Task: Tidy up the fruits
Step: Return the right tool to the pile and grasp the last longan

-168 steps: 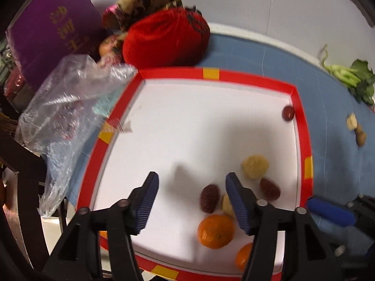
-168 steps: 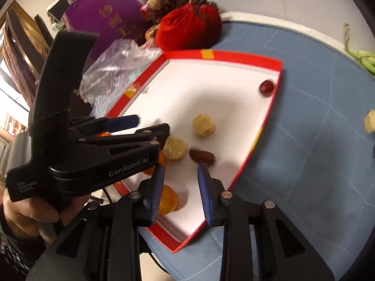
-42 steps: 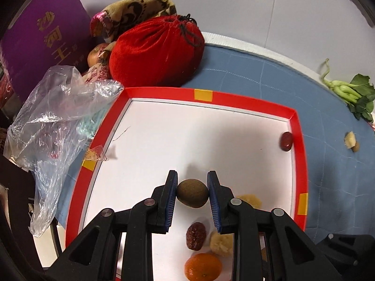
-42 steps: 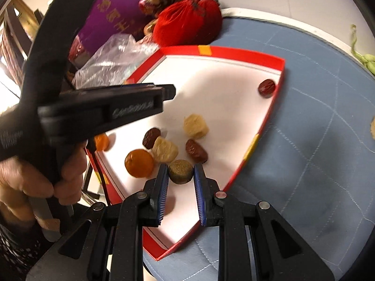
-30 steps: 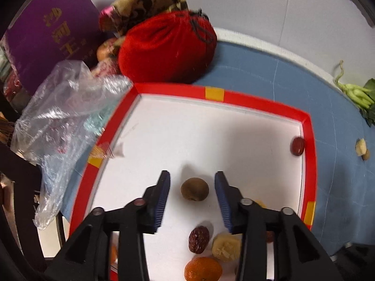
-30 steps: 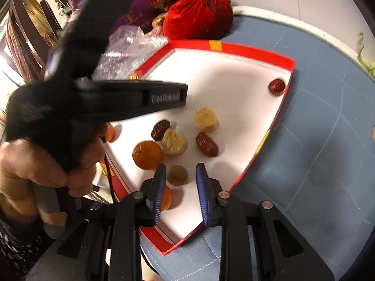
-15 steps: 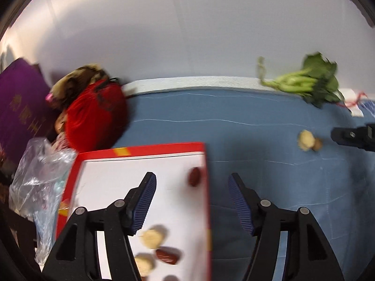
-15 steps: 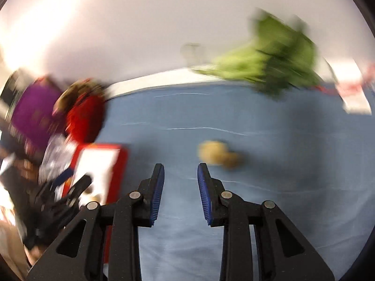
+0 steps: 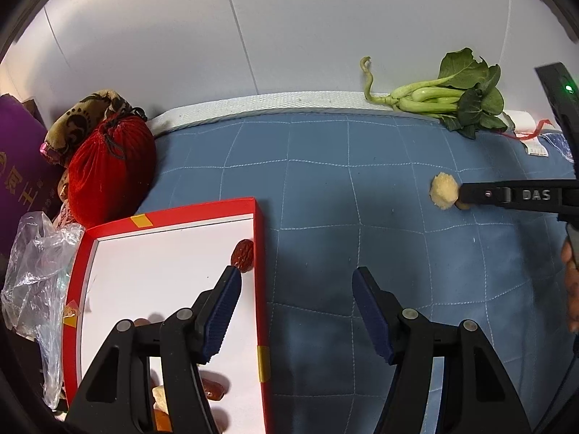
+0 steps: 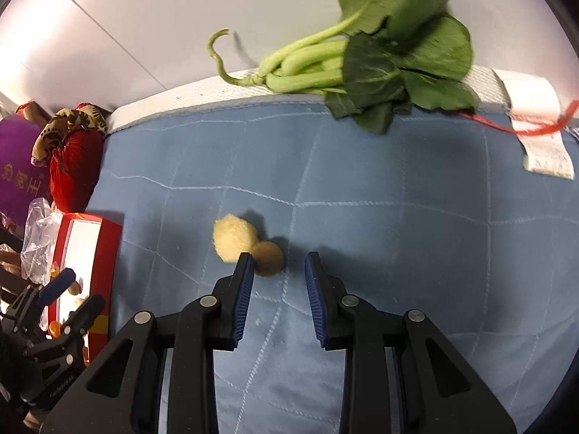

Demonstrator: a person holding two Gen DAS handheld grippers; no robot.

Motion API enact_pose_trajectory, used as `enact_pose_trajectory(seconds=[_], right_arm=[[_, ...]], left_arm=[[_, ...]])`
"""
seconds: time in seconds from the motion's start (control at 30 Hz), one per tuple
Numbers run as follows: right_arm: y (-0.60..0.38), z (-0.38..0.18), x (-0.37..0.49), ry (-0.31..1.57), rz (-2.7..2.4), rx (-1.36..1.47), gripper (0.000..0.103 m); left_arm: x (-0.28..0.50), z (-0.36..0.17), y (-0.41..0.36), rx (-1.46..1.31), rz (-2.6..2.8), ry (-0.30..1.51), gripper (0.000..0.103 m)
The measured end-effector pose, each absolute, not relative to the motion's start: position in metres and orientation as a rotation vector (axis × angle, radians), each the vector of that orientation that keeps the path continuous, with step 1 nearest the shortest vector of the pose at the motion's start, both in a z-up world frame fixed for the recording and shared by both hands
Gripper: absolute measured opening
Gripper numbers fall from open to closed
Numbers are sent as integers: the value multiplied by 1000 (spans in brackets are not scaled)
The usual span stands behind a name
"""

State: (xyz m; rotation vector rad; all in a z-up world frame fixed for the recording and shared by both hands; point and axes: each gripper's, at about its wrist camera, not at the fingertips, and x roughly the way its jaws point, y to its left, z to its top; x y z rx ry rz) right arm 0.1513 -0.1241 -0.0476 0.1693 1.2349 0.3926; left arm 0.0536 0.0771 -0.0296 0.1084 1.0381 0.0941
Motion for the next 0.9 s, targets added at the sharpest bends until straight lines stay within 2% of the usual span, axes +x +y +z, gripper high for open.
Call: enact_pose_trajectory(seconds=[0.2, 0.57, 0.8, 0.9], right_arm=[[-110, -52, 155, 1205, 367, 100, 27], [-115, -54, 156, 1299, 370, 153, 27], [-134, -56, 157, 1325, 392, 308, 20], [-148, -43, 155, 1291, 386, 351, 20]], left_arm=[[53, -29, 80, 86, 94, 1043, 65], [66, -35, 52, 76, 60, 1058, 65], [75, -42, 39, 79, 42, 1070, 65], [81, -45, 34, 83, 38, 1073, 65]])
